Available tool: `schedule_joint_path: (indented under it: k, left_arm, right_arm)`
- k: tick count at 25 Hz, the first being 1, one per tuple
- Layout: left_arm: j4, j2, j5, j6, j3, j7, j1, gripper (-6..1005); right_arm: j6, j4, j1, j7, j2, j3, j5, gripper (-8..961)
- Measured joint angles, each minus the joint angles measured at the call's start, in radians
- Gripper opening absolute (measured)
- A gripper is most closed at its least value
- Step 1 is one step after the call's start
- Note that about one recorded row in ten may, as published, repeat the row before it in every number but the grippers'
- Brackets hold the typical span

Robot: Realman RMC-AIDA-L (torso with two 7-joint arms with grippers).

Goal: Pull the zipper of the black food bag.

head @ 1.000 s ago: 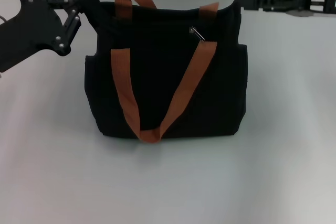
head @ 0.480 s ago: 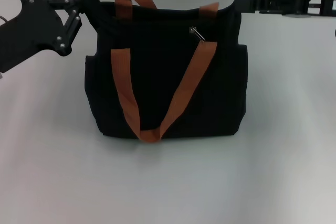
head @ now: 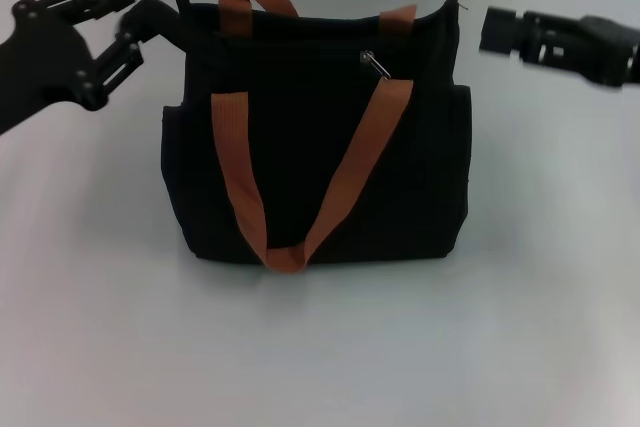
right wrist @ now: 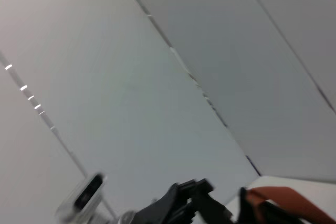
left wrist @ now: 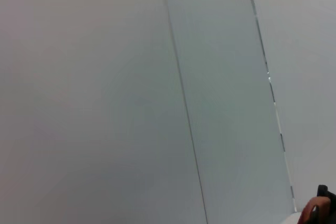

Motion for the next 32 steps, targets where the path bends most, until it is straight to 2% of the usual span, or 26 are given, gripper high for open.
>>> schedule_joint_path:
  k: [1,2,3,4,5,6,7,8,9,10,11,12,14,16,18,22,23,24,25,26,31,32]
  left_arm:
    - [0.025,0.014,0.009,0.004,0.006,-0.08,0.007,195]
    - [0.025,0.014,0.009,0.004,0.006,-0.08,0.007,223]
    - [0.042,0.026,0.017,0.007,0.012,-0.137,0.012,251]
    - [0.07,0.049,0.041,0.024,0.027,-0.247,0.018,279]
    - [0.07,0.049,0.041,0.024,0.027,-0.247,0.018,306]
    - [0.085,0.07,0.061,0.053,0.032,-0.329,0.021,334]
    - [0.085,0.07,0.061,0.053,0.032,-0.329,0.021,374]
    - [0.095,0.101,0.085,0.104,0.034,-0.424,0.023,414]
    - [0.098,0.119,0.097,0.135,0.034,-0.469,0.024,453]
    - [0.098,0.119,0.097,0.135,0.034,-0.469,0.024,493]
    - [0.103,0.137,0.111,0.177,0.033,-0.515,0.027,533]
    - [0.103,0.137,0.111,0.177,0.033,-0.515,0.027,581]
    - [0.109,0.156,0.119,0.253,0.033,-0.551,0.032,676]
    - [0.11,0.156,0.119,0.327,0.033,-0.545,0.035,772]
    - [0.109,0.153,0.119,0.353,0.035,-0.535,0.036,792]
    - [0.086,0.123,0.12,0.393,0.117,-0.437,0.048,832]
    - [0.077,0.108,0.12,0.393,0.177,-0.382,0.058,832]
    - [0.067,0.1,0.121,0.393,0.219,-0.349,0.062,832]
    - [0.067,0.1,0.121,0.393,0.219,-0.349,0.062,832]
    - [0.045,0.093,0.132,0.389,0.279,-0.303,0.067,831]
    - [-0.015,0.09,0.178,0.383,0.298,-0.267,0.061,831]
    - [-0.062,0.089,0.213,0.372,0.301,-0.25,0.053,831]
  right_arm:
    - [-0.034,0.002,-0.017,-0.086,0.014,0.0,0.003,633]
    - [-0.034,0.002,-0.017,-0.086,0.014,0.0,0.003,635]
    - [-0.069,0.004,-0.032,-0.164,0.027,0.0,0.003,638]
    - [-0.087,0.008,-0.04,-0.201,0.035,-0.001,0.003,640]
    - [-0.087,0.008,-0.04,-0.201,0.035,-0.001,0.003,642]
    - [-0.106,0.022,-0.048,-0.25,0.045,-0.004,0.003,644]
    - [-0.106,0.022,-0.048,-0.25,0.045,-0.004,0.003,647]
    - [-0.108,0.029,-0.05,-0.27,0.047,-0.01,-0.004,649]
    - [-0.108,0.044,-0.051,-0.305,0.049,-0.023,-0.029,651]
    - [-0.108,0.044,-0.051,-0.305,0.049,-0.023,-0.029,685]
    - [-0.116,0.063,-0.051,-0.346,0.049,-0.027,-0.045,719]
    - [-0.116,0.063,-0.051,-0.346,0.049,-0.027,-0.045,754]
    - [-0.138,0.09,-0.051,-0.405,0.05,-0.031,-0.051,822]
    - [-0.157,0.118,-0.053,-0.489,0.05,-0.052,-0.07,827]
    - [-0.157,0.13,-0.055,-0.519,0.05,-0.06,-0.078,832]
    - [-0.144,0.209,-0.058,-0.64,0.05,-0.082,-0.094,835]
    - [-0.139,0.229,-0.059,-0.668,0.05,-0.084,-0.1,835]
    - [-0.133,0.244,-0.06,-0.69,0.05,-0.087,-0.107,835]
    - [-0.128,0.255,-0.061,-0.702,0.05,-0.088,-0.113,835]
    - [-0.104,0.281,-0.063,-0.723,0.051,-0.092,-0.138,835]
    - [-0.021,0.336,-0.065,-0.756,0.056,-0.094,-0.227,835]
    - [-0.005,0.35,-0.064,-0.768,0.057,-0.096,-0.237,835]
